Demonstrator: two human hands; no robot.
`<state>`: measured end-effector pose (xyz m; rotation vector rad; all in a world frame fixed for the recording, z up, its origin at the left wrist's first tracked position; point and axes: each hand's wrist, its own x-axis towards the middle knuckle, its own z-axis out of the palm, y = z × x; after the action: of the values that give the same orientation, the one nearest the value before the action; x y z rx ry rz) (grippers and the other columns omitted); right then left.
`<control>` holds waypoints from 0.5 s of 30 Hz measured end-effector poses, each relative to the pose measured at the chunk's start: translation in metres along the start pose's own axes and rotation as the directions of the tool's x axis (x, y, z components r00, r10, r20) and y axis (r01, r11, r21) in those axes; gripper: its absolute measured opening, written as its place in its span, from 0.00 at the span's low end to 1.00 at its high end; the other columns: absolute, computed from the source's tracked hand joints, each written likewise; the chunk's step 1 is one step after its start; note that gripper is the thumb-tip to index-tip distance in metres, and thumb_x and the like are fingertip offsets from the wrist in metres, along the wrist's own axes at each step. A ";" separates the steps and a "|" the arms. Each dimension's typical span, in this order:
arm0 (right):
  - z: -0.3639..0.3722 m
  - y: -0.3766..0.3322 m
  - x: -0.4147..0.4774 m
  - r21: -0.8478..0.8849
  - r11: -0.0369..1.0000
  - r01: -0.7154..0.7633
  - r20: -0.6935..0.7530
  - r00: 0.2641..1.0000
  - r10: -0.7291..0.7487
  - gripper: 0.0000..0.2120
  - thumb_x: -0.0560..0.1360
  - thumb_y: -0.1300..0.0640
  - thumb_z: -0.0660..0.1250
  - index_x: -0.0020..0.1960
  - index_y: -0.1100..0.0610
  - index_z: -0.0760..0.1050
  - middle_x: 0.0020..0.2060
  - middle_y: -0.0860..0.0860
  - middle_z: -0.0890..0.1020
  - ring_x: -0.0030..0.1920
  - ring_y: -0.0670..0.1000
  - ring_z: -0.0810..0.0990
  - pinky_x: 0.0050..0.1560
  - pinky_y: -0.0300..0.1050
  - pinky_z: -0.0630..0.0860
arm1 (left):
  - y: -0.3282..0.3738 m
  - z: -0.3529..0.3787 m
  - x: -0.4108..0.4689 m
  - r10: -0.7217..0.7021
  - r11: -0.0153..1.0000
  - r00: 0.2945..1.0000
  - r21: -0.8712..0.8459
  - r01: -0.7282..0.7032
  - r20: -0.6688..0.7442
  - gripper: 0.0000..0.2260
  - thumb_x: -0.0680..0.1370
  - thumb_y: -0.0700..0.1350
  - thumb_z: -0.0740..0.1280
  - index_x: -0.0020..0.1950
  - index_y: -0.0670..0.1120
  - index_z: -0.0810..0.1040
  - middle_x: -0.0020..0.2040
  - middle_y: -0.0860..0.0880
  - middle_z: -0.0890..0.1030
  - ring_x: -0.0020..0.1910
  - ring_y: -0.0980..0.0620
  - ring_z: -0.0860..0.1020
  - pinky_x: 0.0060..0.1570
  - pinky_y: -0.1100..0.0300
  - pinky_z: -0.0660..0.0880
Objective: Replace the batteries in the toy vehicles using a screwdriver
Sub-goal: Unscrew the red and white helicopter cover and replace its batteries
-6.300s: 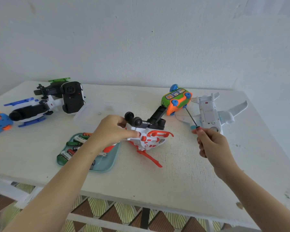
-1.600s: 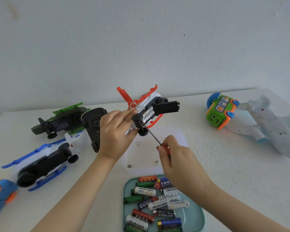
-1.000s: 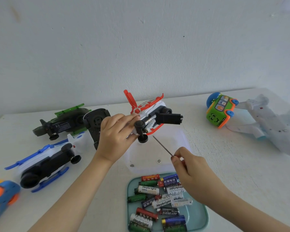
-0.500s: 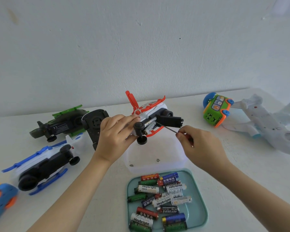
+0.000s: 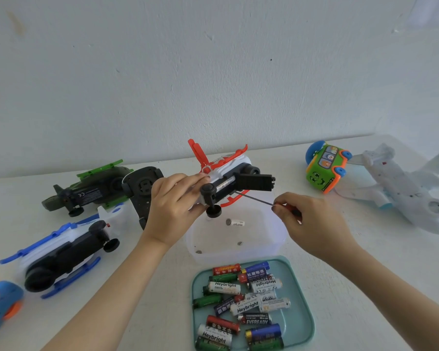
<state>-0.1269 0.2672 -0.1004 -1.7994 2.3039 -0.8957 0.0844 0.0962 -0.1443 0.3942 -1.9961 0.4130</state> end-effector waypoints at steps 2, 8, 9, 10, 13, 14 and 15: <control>0.003 -0.002 -0.003 0.050 0.999 -0.021 -0.032 0.999 0.023 0.05 0.78 0.52 0.64 0.47 0.49 0.79 0.31 0.41 0.77 0.31 0.43 0.74 0.31 0.42 0.70 | 0.001 0.001 0.000 -0.014 1.000 1.000 -0.004 0.014 0.006 0.13 0.74 0.44 0.73 0.57 0.45 0.77 0.52 0.47 0.84 0.52 0.48 0.76 0.49 0.53 0.69; 0.011 -0.010 -0.005 0.142 0.990 -0.027 -0.137 0.989 0.047 0.08 0.78 0.54 0.64 0.45 0.53 0.80 0.27 0.46 0.76 0.28 0.46 0.71 0.29 0.42 0.67 | 0.003 -0.001 0.000 -0.051 0.998 0.998 -0.019 0.052 0.027 0.12 0.74 0.45 0.72 0.55 0.41 0.81 0.52 0.45 0.84 0.53 0.47 0.75 0.52 0.54 0.68; 0.012 -0.011 -0.004 0.146 0.989 -0.027 -0.137 0.989 0.047 0.08 0.78 0.54 0.64 0.45 0.54 0.80 0.27 0.46 0.76 0.27 0.46 0.71 0.29 0.42 0.66 | 0.004 -0.001 0.001 -0.057 0.998 0.998 -0.021 0.057 0.030 0.11 0.74 0.45 0.72 0.54 0.41 0.82 0.52 0.45 0.84 0.53 0.47 0.75 0.52 0.54 0.68; 0.013 -0.011 -0.003 0.146 0.989 -0.024 -0.136 0.990 0.044 0.08 0.78 0.54 0.63 0.45 0.54 0.80 0.27 0.46 0.76 0.27 0.47 0.71 0.29 0.42 0.66 | 0.004 -0.002 0.001 -0.060 0.998 0.998 -0.021 0.061 0.033 0.11 0.74 0.45 0.72 0.53 0.40 0.82 0.51 0.45 0.84 0.52 0.47 0.75 0.52 0.54 0.68; 0.014 -0.012 -0.002 0.152 0.988 -0.003 -0.132 0.991 0.023 0.09 0.78 0.55 0.64 0.45 0.55 0.81 0.27 0.47 0.76 0.27 0.47 0.71 0.29 0.40 0.65 | 0.004 -0.003 0.001 -0.069 0.997 0.997 -0.027 0.071 0.045 0.12 0.74 0.45 0.72 0.52 0.38 0.83 0.51 0.44 0.84 0.52 0.47 0.75 0.52 0.54 0.69; 0.014 -0.011 -0.001 0.160 0.987 0.006 -0.128 0.992 0.015 0.08 0.78 0.56 0.64 0.45 0.56 0.81 0.28 0.49 0.77 0.28 0.47 0.72 0.29 0.39 0.65 | 0.004 -0.003 0.000 -0.078 0.996 0.996 -0.033 0.079 0.050 0.12 0.74 0.45 0.72 0.52 0.38 0.83 0.51 0.44 0.84 0.52 0.47 0.75 0.53 0.54 0.69; 0.015 -0.010 -0.001 0.173 0.985 0.017 -0.124 0.992 0.005 0.08 0.78 0.57 0.64 0.45 0.57 0.81 0.29 0.50 0.79 0.29 0.48 0.73 0.29 0.38 0.65 | 0.003 -0.003 0.000 -0.087 0.995 0.995 -0.038 0.089 0.053 0.12 0.74 0.45 0.71 0.52 0.38 0.84 0.51 0.44 0.84 0.52 0.46 0.75 0.53 0.54 0.69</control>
<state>-0.1118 0.2606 -0.1079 -1.7257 2.2108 -1.2001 0.0853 0.1004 -0.1438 0.4694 -2.0259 0.3093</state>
